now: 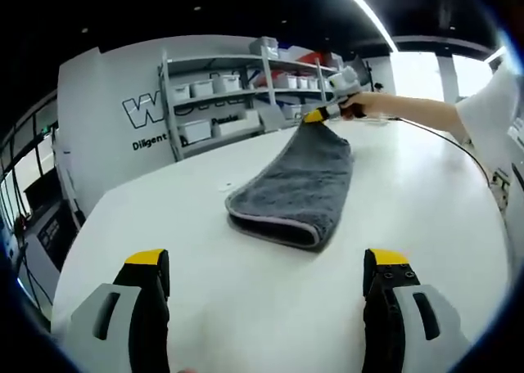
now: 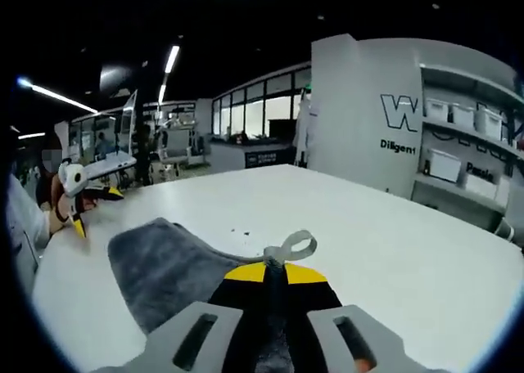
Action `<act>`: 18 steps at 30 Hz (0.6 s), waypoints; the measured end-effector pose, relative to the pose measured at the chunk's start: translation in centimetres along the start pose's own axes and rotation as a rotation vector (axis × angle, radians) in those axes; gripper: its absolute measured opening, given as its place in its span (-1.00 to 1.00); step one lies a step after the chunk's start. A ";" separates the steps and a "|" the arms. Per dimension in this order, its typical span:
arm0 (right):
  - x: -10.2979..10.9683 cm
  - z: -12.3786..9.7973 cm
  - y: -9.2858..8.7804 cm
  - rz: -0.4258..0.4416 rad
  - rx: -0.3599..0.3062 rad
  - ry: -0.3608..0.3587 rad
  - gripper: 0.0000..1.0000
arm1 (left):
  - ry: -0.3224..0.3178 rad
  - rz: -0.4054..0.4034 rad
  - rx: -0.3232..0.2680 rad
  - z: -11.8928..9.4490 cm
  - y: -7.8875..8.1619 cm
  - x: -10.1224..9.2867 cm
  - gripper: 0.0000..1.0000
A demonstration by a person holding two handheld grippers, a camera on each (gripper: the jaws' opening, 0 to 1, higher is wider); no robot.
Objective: Open the folded towel by lifting each exposed corner and separating the folded layers until the towel lies flat within the target outline without major curled edges
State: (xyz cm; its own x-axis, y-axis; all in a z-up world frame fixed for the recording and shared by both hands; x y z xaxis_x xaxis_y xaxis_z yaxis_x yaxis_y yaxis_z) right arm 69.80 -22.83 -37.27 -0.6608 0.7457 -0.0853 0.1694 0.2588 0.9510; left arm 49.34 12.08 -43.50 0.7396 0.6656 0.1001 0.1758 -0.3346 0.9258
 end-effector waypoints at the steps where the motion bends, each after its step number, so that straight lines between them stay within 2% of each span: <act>1: 0.1 -0.1 0.2 -0.007 -0.004 0.001 -0.99 | 0.000 0.000 -0.001 0.0 0.0 0.0 0.94; 18: 1.2 -1.6 1.6 -0.031 -0.046 0.018 -0.99 | 0.003 0.001 -0.004 -0.1 0.1 0.1 0.94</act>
State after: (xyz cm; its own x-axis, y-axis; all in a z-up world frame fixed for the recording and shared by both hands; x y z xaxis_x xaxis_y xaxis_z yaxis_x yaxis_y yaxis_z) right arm 68.10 -22.47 -35.34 -0.6785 0.7264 -0.1095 0.1151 0.2524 0.9608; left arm 49.42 12.16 -43.33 0.7378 0.6672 0.1025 0.1723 -0.3330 0.9271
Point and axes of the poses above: the point that each gripper's makers call its tool centre point, and the gripper's own axes: z roughly forward along the fingers, x roughly to its left, y roughly out of its top, the point moved 2 cm from there along -z, roughly backward along the fingers, and after that the axes turned 10 degrees about -y, right-handed, at the moved point
